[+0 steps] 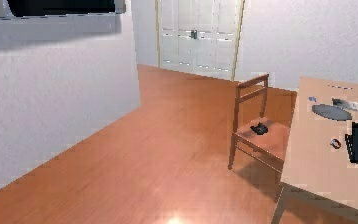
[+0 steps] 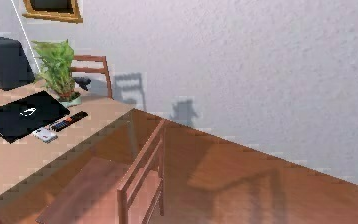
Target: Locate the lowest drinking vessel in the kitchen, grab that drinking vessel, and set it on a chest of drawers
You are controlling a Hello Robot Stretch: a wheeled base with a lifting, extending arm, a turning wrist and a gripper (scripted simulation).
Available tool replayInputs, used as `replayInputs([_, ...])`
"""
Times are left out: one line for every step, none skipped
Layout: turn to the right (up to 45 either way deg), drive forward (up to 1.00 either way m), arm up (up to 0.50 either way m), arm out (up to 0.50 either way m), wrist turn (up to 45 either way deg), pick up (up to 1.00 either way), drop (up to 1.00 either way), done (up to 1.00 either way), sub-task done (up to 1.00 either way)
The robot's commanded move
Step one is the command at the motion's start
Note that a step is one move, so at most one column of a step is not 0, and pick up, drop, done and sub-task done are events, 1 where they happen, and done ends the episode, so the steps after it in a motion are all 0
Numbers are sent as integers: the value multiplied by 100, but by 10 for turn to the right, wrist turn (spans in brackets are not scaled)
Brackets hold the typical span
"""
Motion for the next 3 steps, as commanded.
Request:
replayInputs([30,0,0,0,0,0,0,0,0])
replayInputs([0,100,0,0,0,0,0,0,0])
replayInputs([0,100,0,0,0,0,0,0,0])
